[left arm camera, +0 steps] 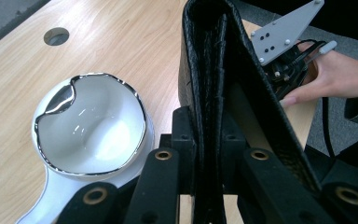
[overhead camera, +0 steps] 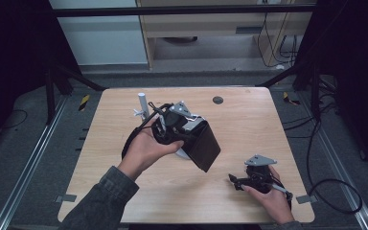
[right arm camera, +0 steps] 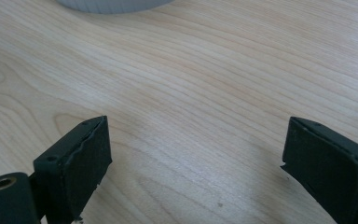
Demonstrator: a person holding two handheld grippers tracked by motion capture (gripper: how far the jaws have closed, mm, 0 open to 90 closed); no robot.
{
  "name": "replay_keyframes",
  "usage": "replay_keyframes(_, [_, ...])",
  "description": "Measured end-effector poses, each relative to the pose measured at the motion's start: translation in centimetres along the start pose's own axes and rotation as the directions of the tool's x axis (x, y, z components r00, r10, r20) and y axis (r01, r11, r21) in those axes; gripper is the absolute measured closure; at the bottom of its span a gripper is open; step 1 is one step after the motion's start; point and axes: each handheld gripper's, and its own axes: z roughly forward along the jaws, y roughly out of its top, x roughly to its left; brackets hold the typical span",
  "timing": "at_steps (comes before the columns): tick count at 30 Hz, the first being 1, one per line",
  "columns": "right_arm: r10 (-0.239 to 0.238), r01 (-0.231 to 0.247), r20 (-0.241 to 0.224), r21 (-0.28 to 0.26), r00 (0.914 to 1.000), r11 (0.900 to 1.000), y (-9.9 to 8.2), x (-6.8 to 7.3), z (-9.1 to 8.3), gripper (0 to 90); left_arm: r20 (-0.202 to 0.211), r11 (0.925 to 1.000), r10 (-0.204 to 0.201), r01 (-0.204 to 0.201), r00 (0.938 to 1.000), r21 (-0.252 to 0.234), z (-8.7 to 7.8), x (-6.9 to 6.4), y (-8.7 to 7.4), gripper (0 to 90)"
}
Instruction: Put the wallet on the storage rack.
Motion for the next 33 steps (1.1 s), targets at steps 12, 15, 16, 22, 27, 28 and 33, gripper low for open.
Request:
replay_keyframes(12, [0.029, -0.030, 0.017, 0.034, 0.9994, 0.9990, -0.3, -0.4, 0.5, 6.5, -0.033, 0.9998, -0.013, 0.012, 0.9994, -0.017, -1.2, 0.7, 1.1, 81.1])
replay_keyframes(15, [0.033, -0.033, 0.023, 0.031, 0.9992, 0.9990, -0.3, -0.5, 0.6, 6.4, -0.042, 0.9997, -0.013, 0.012, 0.9990, -0.022, -1.6, 1.0, 1.4, 81.1])
replay_keyframes(16, [0.032, -0.032, 0.024, 0.029, 0.9992, 0.9991, -0.3, -0.5, 0.6, 6.1, -0.047, 0.9996, -0.016, 0.015, 0.9988, -0.024, -1.6, 1.1, 1.5, 81.1])
replay_keyframes(22, [0.021, -0.022, 0.037, 0.025, 0.9991, 0.9994, -0.4, -0.4, 0.7, 4.9, -0.066, 0.9988, -0.030, 0.028, 0.9973, -0.040, -2.3, 1.9, 1.8, 81.1])
replay_keyframes(27, [0.022, -0.023, 0.038, 0.027, 0.9991, 0.9994, -0.4, -0.3, 0.7, 4.8, -0.081, 0.9976, -0.039, 0.034, 0.9960, -0.061, -2.7, 2.2, 2.0, 81.1])
replay_keyframes(28, [0.017, -0.018, 0.041, 0.027, 0.9990, 0.9995, -0.4, -0.3, 0.7, 4.8, -0.085, 0.9973, -0.042, 0.037, 0.9955, -0.063, -2.8, 2.3, 2.0, 81.1])
replay_keyframes(33, [0.011, -0.012, 0.042, 0.032, 0.9991, 0.9994, -0.4, -0.3, 0.7, 4.4, -0.130, 0.9983, -0.038, 0.032, 0.9908, -0.049, -3.1, 2.9, 2.3, 81.1])
